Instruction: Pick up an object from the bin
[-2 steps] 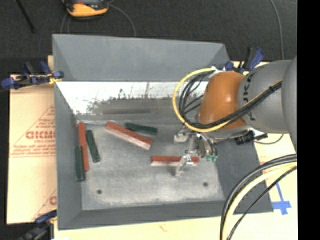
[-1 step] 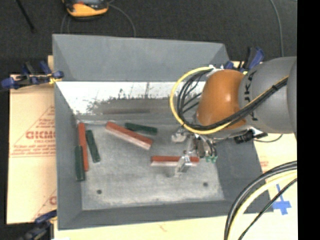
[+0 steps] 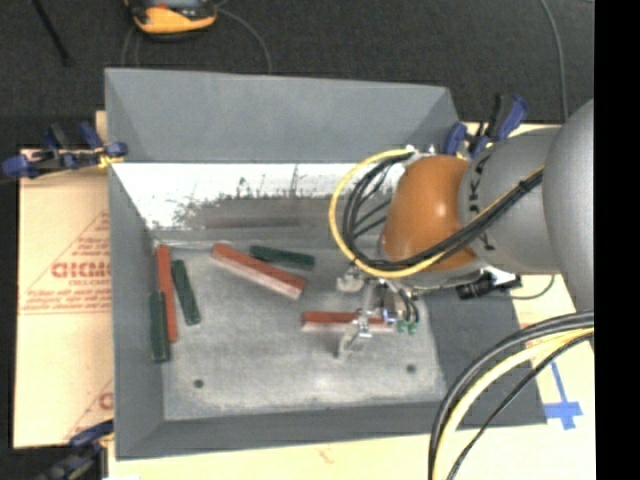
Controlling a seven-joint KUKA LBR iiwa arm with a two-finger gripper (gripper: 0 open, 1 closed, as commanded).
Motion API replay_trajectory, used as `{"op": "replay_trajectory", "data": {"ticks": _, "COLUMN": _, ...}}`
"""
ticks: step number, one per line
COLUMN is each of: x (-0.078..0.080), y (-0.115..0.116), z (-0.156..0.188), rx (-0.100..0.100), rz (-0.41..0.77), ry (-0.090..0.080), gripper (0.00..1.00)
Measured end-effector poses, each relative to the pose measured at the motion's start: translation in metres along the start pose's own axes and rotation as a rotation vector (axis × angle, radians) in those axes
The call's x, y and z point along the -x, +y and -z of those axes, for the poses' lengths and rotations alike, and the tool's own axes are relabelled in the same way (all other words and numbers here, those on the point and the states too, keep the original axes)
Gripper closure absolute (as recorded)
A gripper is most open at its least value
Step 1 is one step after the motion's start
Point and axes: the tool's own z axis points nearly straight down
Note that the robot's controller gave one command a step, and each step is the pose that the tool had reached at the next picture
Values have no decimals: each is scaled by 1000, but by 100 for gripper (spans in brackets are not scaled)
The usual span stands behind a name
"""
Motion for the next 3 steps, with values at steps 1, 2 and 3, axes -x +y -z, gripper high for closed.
{"op": "replay_trajectory", "data": {"ticks": 1, "x": 2, "y": 0, "z": 6, "rx": 0, "rz": -6, "ry": -5, "gripper": 100}}
{"op": "replay_trajectory", "data": {"ticks": 2, "x": 2, "y": 0, "z": 6, "rx": 0, "rz": -6, "ry": -5, "gripper": 100}}
{"op": "replay_trajectory", "data": {"ticks": 3, "x": 0, "y": 0, "z": 9, "rx": -1, "rz": -5, "ry": 1, "gripper": 100}}
